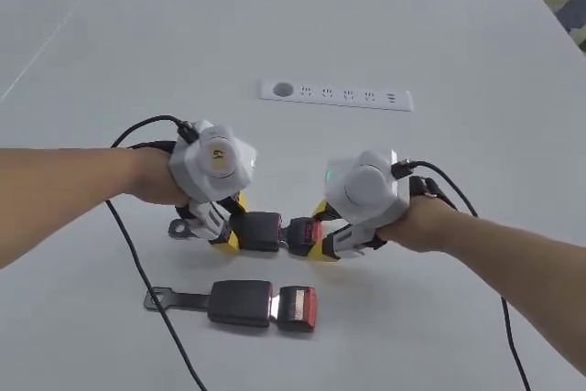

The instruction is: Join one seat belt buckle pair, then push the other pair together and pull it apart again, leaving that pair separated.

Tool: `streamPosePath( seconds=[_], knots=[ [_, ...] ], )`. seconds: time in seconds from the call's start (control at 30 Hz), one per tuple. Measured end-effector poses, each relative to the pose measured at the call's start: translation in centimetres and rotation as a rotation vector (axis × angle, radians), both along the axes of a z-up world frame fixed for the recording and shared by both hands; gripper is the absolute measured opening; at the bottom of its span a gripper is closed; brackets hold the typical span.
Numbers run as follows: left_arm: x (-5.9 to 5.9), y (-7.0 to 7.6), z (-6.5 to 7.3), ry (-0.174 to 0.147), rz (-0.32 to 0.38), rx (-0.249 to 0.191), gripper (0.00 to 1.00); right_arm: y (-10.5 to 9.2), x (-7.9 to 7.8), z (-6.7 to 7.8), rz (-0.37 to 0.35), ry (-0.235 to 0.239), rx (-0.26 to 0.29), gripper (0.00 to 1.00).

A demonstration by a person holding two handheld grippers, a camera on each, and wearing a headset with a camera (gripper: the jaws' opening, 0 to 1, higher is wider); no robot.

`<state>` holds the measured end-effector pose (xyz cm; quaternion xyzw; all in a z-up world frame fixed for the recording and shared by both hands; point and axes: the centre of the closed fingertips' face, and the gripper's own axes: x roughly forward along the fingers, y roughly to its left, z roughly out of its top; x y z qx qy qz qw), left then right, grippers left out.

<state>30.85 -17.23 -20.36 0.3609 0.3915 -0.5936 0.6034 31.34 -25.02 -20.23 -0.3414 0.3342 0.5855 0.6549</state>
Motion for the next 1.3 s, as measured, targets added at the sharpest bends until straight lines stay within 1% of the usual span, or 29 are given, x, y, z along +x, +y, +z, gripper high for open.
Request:
streamPosePath(
  seconds=[0.07,0.17,0.27,0.33,0.4,0.47,0.53,0.67,0.8,0.83,0.87,0.9,1.07,1.13,1.2,1.27,1.3],
  knots=[
    [0.50,0.37,-0.58,-0.001,0.001,-0.002,0.29,-0.11,0.01,-0.04,-0.007,0.003,0.002,0.28],
    [0.24,0.14,-0.22,-0.002,0.000,-0.002,0.29,0.06,-0.09,0.03,-0.012,0.002,0.003,0.28],
    [0.47,0.29,-0.45,-0.004,0.001,0.000,0.29,0.30,-0.22,-0.01,-0.018,0.004,0.002,0.27],
    [0.31,0.15,-0.28,-0.004,0.003,-0.002,0.28,0.31,-0.32,0.00,-0.024,0.004,0.004,0.27],
    [0.58,0.37,-0.62,-0.007,-0.002,0.002,0.28,0.32,-0.28,0.02,-0.033,0.005,0.008,0.27],
    [0.51,0.25,-0.47,-0.007,-0.004,0.003,0.28,0.34,-0.30,0.09,-0.034,0.001,0.009,0.27],
    [0.84,0.45,-0.86,-0.008,-0.004,0.001,0.28,0.33,-0.28,0.13,-0.031,0.000,0.011,0.26],
    [0.66,0.36,-0.72,-0.014,-0.009,0.003,0.28,0.41,-0.18,0.10,-0.022,-0.006,0.014,0.26],
    [0.16,0.03,-0.22,-0.013,-0.007,0.001,0.28,0.44,-0.25,0.10,-0.018,-0.007,0.017,0.26],
    [0.64,0.38,-0.77,-0.014,-0.006,-0.001,0.28,0.45,-0.24,0.11,-0.018,-0.007,0.017,0.26],
    [0.61,0.36,-0.74,-0.013,-0.004,-0.002,0.28,0.44,-0.21,0.09,-0.018,-0.006,0.018,0.27],
    [0.31,0.11,-0.37,-0.013,-0.004,-0.003,0.29,0.44,-0.19,0.09,-0.017,-0.006,0.018,0.27],
    [0.14,-0.07,-0.19,-0.006,-0.003,0.004,0.29,0.40,-0.23,0.20,-0.013,-0.006,0.019,0.27],
    [0.30,0.05,-0.41,-0.004,-0.004,0.005,0.29,0.36,-0.23,0.21,-0.012,-0.004,0.021,0.27],
    [0.18,-0.05,-0.29,-0.002,-0.003,0.003,0.29,0.36,-0.23,0.18,-0.008,-0.005,0.022,0.27],
    [0.56,0.24,-0.69,-0.002,-0.002,0.002,0.29,0.34,-0.17,0.08,-0.007,-0.005,0.022,0.27],
    [0.11,-0.09,-0.14,-0.002,0.000,0.002,0.29,0.34,-0.15,0.06,-0.007,-0.005,0.021,0.28]
  ],
)
